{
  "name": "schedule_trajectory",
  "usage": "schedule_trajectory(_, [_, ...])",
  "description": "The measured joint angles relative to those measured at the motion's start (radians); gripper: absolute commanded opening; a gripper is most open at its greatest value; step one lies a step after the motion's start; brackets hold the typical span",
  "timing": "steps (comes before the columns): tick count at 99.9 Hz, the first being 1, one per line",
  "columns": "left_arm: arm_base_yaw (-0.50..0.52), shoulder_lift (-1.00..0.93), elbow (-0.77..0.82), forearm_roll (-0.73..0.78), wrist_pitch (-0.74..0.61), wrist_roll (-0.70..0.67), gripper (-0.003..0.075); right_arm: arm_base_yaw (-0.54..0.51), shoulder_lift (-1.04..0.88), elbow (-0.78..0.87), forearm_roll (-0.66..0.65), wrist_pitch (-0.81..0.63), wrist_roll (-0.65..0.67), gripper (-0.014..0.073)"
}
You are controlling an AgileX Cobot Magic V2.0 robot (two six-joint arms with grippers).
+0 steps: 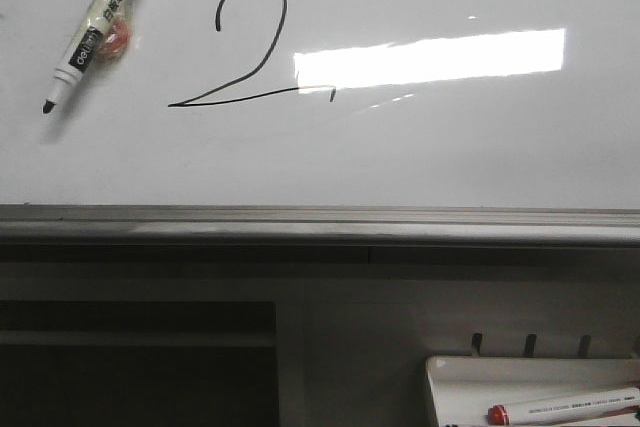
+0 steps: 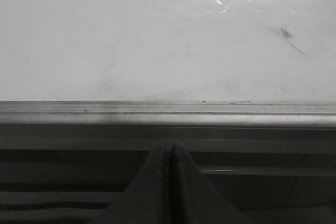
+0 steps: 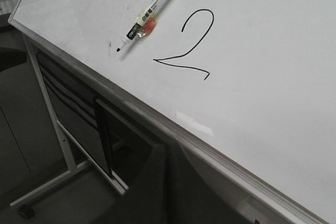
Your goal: Write number 2 on whiteboard
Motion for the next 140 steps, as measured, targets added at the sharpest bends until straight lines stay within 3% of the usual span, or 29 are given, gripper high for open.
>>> schedule_trajectory(28, [0.0,0.0,0.0,0.0,0.0,0.002,-0.002,0.0,0.0,0.0,-0.008,0.0,0.0,-0.0062])
schedule_trajectory(38, [0.0,0.0,0.0,0.0,0.0,0.002,-0.002,-0.024,0.0,-0.009,-0.087,-0.002,0.048,-0.0062])
schedule_trajectory(61, [0.0,0.0,0.0,0.0,0.0,0.002,-0.002,-0.18,0.0,-0.022,-0.584,0.003,0.529,-0.0062])
schedule_trajectory(69, [0.0,0.0,0.0,0.0,0.0,0.002,-0.002,-0.25,-0.01,0.001,-0.757,-0.038,0.725,-0.0062])
schedule_trajectory(77, [0.0,0.0,0.0,0.0,0.0,0.002,-0.002,-0.317,-0.045,0.05,-0.872,-0.112,0.835,-0.0062])
schedule_trajectory(90, [0.0,0.0,0.0,0.0,0.0,0.002,-0.002,-0.437,-0.142,0.176,-0.921,-0.255,0.895,-0.0062])
schedule_trajectory(104, [0.0,0.0,0.0,0.0,0.002,0.002,-0.002,-0.527,-0.242,0.294,-0.929,-0.285,0.906,-0.0062])
schedule_trajectory(128, [0.0,0.0,0.0,0.0,0.002,0.002,-0.002,-0.566,-0.257,0.296,-0.931,-0.067,0.905,-0.0062])
schedule_trajectory(140, [0.0,0.0,0.0,0.0,0.002,0.002,-0.002,-0.568,-0.257,0.296,-0.931,-0.05,0.905,-0.0062])
